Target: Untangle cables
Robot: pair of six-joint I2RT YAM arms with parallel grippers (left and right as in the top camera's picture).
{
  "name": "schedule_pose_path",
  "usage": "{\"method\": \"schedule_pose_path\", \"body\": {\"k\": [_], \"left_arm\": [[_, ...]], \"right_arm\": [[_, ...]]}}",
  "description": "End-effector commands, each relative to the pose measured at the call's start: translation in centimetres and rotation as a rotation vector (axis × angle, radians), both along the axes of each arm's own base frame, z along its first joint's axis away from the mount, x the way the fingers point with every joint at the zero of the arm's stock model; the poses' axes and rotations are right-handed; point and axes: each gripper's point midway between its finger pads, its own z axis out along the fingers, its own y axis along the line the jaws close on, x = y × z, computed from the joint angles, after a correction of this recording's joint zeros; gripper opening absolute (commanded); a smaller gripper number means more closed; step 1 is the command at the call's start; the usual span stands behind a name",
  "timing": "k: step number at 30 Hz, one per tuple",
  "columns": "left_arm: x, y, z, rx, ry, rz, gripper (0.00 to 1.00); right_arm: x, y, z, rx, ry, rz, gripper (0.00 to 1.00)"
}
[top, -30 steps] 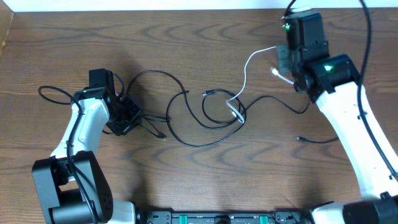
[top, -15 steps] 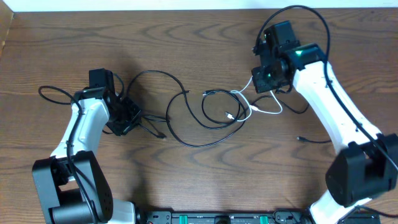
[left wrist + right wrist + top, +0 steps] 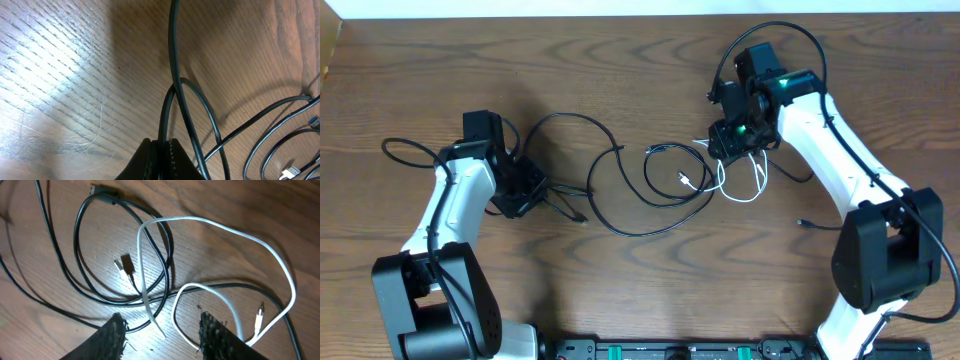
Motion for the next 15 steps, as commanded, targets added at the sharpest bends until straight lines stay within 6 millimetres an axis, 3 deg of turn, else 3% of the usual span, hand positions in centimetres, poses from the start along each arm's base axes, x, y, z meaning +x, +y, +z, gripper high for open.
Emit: {"method": "schedule_pose_path", "body": {"k": [1, 5, 15], "left_arm": [[-0.5, 0.1, -0.7, 0.01, 0.024, -0.009, 0.08], [-0.5, 0.1, -0.7, 0.01, 0.024, -0.009, 0.08], [-0.5, 0.1, -0.7, 0.01, 0.024, -0.009, 0.08]], "right_arm": [[-0.4, 0.4, -0.7, 0.006, 0.018, 0.039, 0.47], [-0.4, 0.3, -1.4, -0.004, 0.031, 0.041, 0.51], [1.3, 0.1, -3.2, -0.047, -0.027, 0.105, 0.74]]}}
